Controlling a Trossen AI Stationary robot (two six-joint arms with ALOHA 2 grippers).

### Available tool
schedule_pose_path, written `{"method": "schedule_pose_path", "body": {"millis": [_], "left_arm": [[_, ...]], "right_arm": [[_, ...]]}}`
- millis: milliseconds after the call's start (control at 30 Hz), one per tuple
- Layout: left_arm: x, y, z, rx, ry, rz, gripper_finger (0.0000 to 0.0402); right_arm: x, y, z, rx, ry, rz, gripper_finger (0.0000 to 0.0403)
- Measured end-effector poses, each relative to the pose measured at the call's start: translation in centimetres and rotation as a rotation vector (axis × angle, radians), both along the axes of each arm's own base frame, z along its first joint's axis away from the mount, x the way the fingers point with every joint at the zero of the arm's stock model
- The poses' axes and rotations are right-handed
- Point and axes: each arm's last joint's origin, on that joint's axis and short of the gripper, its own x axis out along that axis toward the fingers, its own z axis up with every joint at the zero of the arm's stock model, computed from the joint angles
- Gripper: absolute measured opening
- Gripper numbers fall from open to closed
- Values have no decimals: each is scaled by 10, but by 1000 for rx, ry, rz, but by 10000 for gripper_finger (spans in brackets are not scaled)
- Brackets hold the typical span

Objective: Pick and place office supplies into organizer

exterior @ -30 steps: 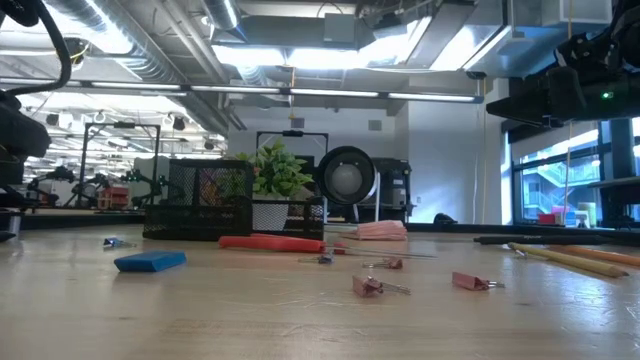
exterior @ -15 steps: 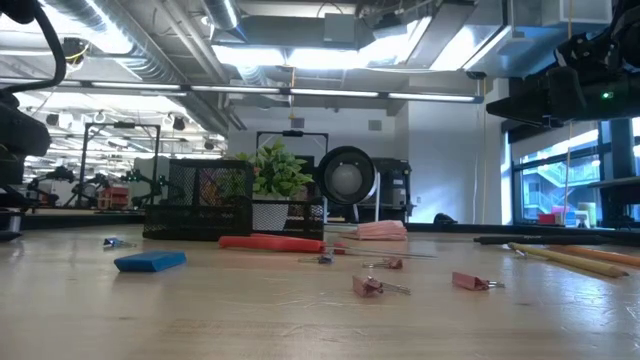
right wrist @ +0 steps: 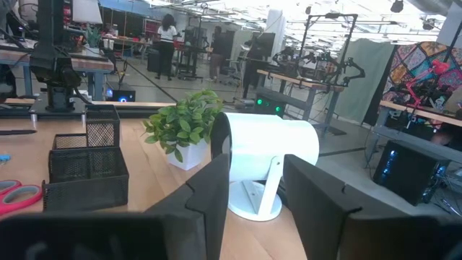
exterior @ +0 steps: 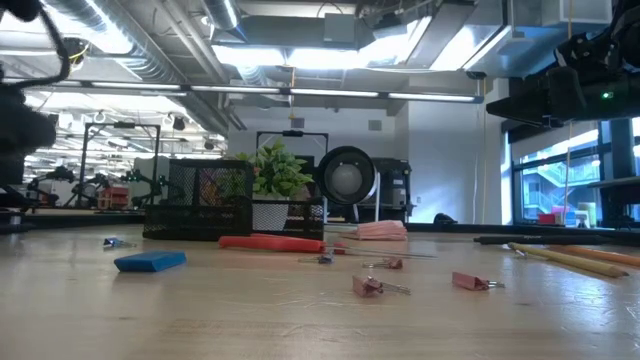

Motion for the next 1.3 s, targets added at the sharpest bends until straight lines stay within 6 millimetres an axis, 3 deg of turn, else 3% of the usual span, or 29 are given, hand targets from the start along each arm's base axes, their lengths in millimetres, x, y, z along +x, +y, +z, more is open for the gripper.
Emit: {"method": "schedule_pose_path", "body": {"millis": [267, 500, 700, 967, 1300], "left_arm": [[5, 46, 41, 97, -375, 264, 65], [2, 77, 58, 25, -457, 439, 65], [9, 101, 63, 99, -531, 565, 65], [26, 123, 73, 152, -678, 784, 65], [27, 123, 73, 195, -690, 680, 65]], "right_arm": [[0, 0, 0, 0, 0, -1, 136], [0, 0, 0, 0, 0, 0, 136], [0, 0, 0, 0, 0, 0, 136], [0, 0, 0, 0, 0, 0, 136], [0, 0, 0, 0, 0, 0, 136]]}}
